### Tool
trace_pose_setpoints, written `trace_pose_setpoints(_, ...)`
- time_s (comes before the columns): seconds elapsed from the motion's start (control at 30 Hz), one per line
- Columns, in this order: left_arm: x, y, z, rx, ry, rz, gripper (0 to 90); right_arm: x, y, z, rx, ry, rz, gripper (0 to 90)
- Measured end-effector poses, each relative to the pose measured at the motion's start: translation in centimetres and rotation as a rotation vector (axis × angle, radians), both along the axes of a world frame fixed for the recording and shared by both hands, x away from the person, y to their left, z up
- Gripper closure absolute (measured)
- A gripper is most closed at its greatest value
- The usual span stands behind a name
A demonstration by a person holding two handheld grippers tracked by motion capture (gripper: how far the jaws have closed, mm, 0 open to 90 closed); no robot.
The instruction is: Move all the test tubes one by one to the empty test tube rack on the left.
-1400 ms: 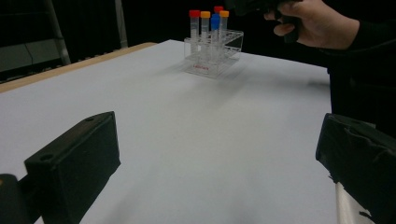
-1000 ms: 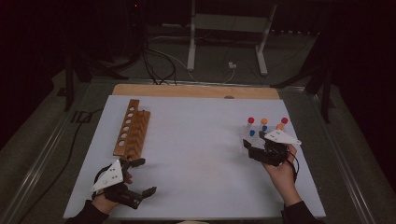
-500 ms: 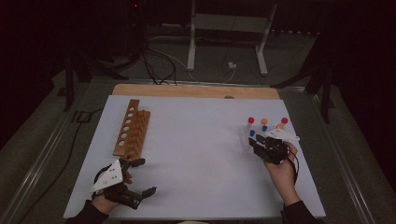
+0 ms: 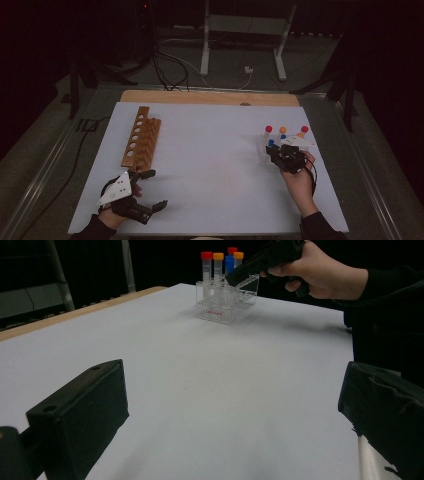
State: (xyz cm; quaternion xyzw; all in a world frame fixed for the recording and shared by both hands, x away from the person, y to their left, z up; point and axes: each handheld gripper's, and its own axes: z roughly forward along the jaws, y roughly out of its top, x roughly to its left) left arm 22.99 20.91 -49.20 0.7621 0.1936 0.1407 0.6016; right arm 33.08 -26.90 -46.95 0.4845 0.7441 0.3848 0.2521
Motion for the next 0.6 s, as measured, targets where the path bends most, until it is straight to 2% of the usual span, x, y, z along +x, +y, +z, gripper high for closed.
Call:
trace_pose_setpoints(0.17,0.0,0.1,0.0,-0.001,0.0,0.001,0.5,0.0,0.2,0.1,-0.011,-0.005,0.001,77.0)
trace_pose_setpoints(0.23,0.0,0.1,0.0,-0.002,-0.001,0.0,0.5,-0.1,0.2,0.3,-0.02,-0.02,0.001,77.1)
trace_pose_setpoints(0.4,0.0,0.0,0.0,0.001,0.002,-0.002,0.5,-0.6,0.0,1.4,0.0,-0.05,0.002,77.2)
trace_pose_setpoints(0.53,-0.1,-0.2,0.2,0.012,0.002,0.002,0.5,-1.0,0.0,2.4,-0.007,-0.075,0.012,77.2)
trace_pose_setpoints(0.6,-0.1,-0.2,0.3,0.008,0.023,0.001,0.5,-1.3,0.1,2.9,-0.009,-0.089,0.013,77.2)
